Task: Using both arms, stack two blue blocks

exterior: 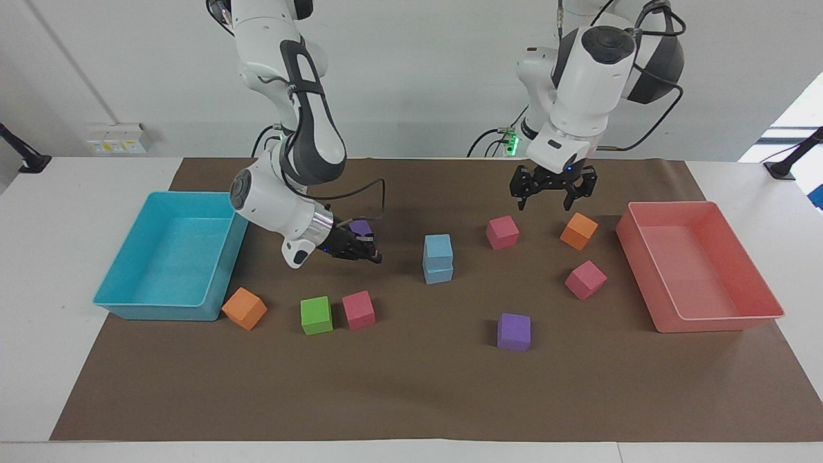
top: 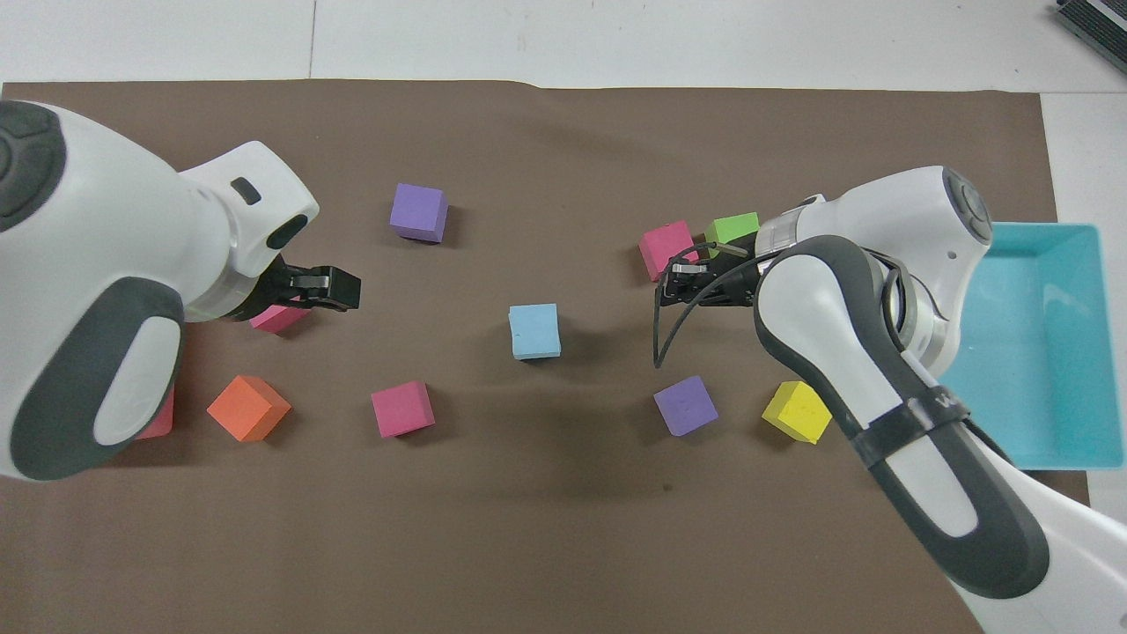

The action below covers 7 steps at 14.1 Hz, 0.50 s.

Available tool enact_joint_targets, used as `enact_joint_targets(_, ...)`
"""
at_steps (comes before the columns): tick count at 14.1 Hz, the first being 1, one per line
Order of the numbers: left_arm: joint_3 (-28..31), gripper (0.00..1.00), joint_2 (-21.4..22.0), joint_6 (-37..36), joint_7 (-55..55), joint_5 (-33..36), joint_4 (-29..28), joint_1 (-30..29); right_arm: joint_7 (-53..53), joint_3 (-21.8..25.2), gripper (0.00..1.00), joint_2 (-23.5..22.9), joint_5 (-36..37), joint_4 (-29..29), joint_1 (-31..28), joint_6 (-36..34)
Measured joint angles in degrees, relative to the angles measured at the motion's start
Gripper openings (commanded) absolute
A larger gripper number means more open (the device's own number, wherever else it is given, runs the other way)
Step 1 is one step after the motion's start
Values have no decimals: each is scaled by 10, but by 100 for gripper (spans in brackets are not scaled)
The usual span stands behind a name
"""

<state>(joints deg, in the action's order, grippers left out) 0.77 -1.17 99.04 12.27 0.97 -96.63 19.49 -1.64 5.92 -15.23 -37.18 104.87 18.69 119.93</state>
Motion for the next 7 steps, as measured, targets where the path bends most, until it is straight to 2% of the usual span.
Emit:
enact_joint_targets(2, 1, 100, 2, -31, -40, -1, 19, -27, -20, 0, 1, 14, 63, -13, -6, -8)
enact_joint_targets(6, 3, 100, 4, -99, -115, -2, 66, -77, -23, 1, 56, 31, 177, -42, -31, -49)
enact_joint_targets(7, 3, 100, 5, -115, -128, -2, 79, -88, -23, 1, 77, 35, 205, -56, -38, -69)
